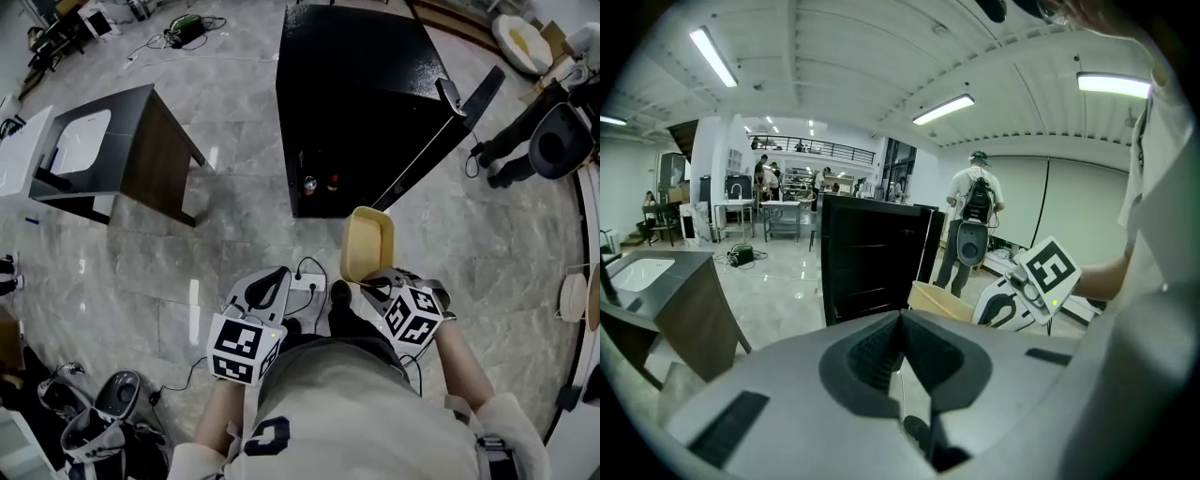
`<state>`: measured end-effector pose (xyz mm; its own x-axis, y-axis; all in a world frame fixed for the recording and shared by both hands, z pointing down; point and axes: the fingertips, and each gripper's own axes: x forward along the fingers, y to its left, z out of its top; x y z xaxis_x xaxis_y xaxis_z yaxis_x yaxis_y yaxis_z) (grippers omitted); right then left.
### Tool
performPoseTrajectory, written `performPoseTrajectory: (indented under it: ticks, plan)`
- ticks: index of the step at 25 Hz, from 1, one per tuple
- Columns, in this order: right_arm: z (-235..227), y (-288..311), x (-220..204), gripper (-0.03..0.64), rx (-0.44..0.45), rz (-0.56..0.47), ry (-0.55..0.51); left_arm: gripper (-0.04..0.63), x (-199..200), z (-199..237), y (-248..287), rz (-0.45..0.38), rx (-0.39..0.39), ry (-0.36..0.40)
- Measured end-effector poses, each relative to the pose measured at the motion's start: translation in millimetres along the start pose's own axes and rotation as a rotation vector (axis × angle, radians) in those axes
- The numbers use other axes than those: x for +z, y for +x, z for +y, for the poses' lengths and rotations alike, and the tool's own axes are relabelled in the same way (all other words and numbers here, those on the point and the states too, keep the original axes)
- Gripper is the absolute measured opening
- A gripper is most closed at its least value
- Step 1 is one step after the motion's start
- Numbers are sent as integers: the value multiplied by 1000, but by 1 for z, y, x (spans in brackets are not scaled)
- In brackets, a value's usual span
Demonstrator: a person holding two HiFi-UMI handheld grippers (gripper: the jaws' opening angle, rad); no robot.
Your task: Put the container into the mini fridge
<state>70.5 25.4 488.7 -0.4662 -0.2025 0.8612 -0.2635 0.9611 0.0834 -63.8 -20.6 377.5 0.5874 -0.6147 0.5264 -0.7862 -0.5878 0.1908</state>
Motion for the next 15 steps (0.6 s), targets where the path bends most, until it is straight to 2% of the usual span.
performPoseTrajectory:
  ticks: [9, 15]
  plan:
    - [-67, 19, -54, 32, 69, 14, -59, 57, 18, -8, 61, 69, 67, -33]
    - [-112, 63, -86, 32, 131, 21, -70, 57, 18, -11, 79, 118, 143, -58]
